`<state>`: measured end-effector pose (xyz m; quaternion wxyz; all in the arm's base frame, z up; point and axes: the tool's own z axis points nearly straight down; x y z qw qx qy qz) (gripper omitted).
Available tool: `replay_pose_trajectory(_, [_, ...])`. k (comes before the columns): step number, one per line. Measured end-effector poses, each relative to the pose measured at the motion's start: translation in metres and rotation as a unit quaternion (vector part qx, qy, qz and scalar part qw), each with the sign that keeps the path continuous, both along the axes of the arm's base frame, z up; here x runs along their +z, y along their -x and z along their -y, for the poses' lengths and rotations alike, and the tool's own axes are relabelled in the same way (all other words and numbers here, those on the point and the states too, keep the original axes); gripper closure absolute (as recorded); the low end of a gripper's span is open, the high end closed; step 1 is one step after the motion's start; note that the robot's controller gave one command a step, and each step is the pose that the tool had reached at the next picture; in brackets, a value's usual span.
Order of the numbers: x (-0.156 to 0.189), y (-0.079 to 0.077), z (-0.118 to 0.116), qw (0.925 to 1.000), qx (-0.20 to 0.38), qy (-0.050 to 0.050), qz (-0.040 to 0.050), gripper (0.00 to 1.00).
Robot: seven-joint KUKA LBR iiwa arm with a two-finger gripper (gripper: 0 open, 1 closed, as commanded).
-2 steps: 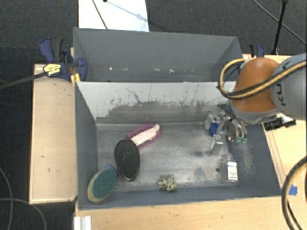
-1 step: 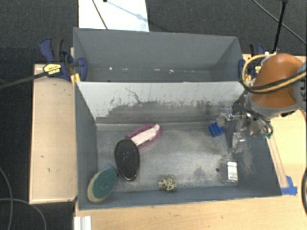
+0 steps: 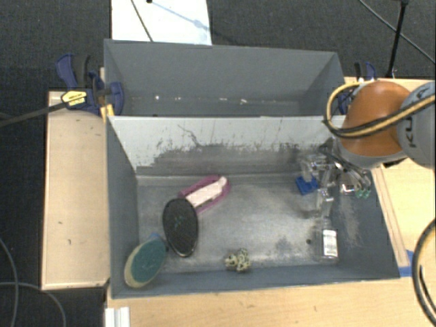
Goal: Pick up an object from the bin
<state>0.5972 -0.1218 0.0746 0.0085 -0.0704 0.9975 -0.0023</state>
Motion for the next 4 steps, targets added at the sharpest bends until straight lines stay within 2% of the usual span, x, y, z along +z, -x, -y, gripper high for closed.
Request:
replay_pose_trajectory(1, [0.002,0.005,0.003,0.9997,-0.024,-0.001,0.0013,0.00])
replay_pose_trajectory(2, [0.001,0.007,-0.002,0.9884,-0.152,-0.005,-0.0020,0.00])
replay_pose_trajectory(3, [0.003,0.005,0.000,0.9884,-0.152,-0.004,0.0020,1.00])
replay_pose_trajectory(4, [0.104,0.015,0.004,0.9868,-0.162,-0.003,-0.0026,1.00])
